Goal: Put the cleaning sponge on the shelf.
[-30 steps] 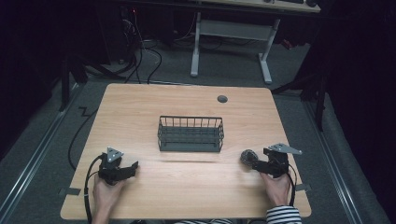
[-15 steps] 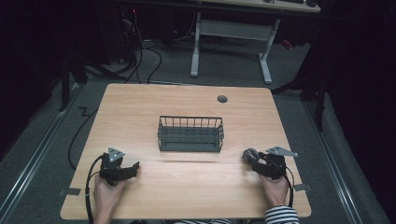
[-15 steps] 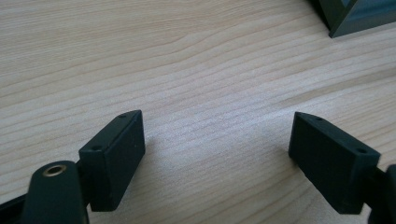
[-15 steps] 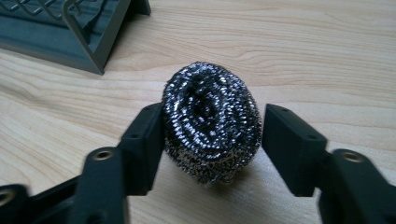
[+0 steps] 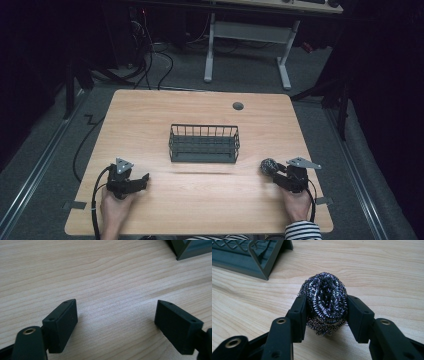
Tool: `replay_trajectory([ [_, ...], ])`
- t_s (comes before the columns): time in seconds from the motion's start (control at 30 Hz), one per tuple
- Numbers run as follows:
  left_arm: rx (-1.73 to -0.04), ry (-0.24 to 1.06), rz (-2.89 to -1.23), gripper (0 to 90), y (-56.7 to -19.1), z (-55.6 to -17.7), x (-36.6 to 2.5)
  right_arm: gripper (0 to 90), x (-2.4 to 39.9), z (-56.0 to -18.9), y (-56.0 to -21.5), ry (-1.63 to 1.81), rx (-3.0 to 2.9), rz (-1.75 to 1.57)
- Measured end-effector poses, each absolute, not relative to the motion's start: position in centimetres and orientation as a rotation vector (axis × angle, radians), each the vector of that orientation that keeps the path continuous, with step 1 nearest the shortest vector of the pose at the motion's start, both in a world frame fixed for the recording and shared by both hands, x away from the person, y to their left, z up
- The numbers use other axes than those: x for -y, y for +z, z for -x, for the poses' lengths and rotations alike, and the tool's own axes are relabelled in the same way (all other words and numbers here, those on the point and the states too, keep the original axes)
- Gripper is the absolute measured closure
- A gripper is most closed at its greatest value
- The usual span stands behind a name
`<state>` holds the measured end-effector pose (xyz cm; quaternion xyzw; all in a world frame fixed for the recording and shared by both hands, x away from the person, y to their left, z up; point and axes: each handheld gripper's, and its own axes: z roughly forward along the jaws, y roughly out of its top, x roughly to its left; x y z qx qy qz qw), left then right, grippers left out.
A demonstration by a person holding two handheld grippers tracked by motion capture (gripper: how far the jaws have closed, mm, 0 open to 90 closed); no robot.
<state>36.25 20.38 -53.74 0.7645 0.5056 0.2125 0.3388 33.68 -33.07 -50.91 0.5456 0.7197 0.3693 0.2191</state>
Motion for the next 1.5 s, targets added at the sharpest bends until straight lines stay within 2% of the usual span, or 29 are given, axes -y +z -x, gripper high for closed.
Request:
replay_trajectory([
  [0.63,-1.317,0.553,-1.99,19.0,-53.7,-36.3,-20.4,57.6,33.0,-33.2,-50.1,1.075,-2.009,-1.474],
  [1.13,-1.317,0.554,-1.99,19.1,-53.7,-36.2,-20.4,57.6,30.3,-33.8,-45.0,1.198,-2.064,-1.296],
  [1.5,-1.317,0.554,-1.99,19.1,-53.7,-36.2,-20.4,57.6,26.6,-36.3,-40.4,1.28,-2.132,-1.151],
])
